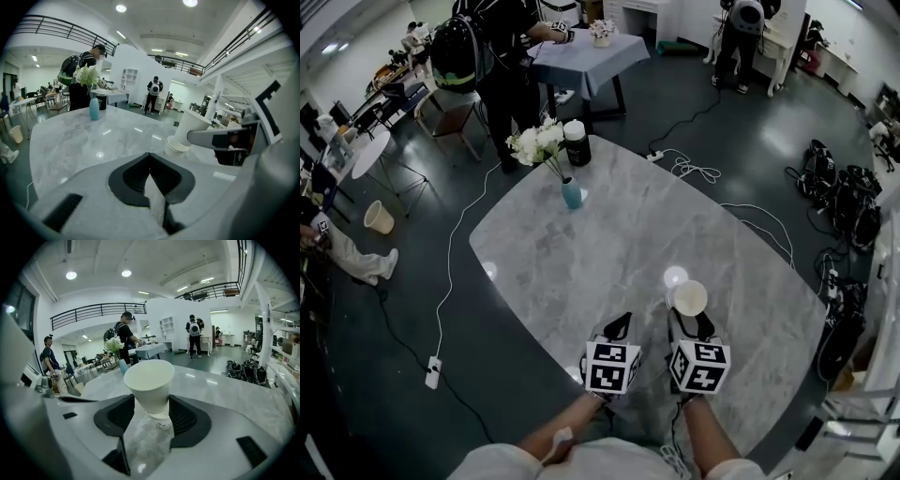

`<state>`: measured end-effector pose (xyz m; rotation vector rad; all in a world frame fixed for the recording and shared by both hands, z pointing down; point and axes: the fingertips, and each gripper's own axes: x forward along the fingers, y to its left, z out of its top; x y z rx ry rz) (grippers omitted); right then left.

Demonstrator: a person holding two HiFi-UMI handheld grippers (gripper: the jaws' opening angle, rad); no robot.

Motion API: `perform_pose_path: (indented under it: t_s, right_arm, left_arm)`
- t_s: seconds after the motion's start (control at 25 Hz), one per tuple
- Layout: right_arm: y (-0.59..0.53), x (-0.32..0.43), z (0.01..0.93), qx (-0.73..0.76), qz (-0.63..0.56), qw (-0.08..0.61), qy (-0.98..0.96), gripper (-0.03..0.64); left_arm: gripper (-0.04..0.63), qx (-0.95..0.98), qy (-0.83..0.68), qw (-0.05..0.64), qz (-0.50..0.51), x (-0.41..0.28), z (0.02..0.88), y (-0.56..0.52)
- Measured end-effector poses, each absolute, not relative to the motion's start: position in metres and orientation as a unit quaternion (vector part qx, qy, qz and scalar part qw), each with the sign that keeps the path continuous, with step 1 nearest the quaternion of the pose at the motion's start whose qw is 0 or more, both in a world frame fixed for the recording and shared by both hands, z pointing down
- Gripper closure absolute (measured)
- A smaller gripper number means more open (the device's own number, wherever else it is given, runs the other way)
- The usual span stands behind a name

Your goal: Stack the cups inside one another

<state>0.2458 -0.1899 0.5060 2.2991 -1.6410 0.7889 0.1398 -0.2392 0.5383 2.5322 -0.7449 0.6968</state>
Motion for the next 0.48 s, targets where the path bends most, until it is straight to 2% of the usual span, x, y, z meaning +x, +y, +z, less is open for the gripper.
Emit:
perform_pose_path:
  t_s: [0.48]
  right_arm:
    - [-0.201,0.261,0.534,0.768,0.291,0.118,-0.558,0.403]
  left_arm:
    - [0.600,0.899,-0.277,0.216,0.263,0.154,0.556,-0.253]
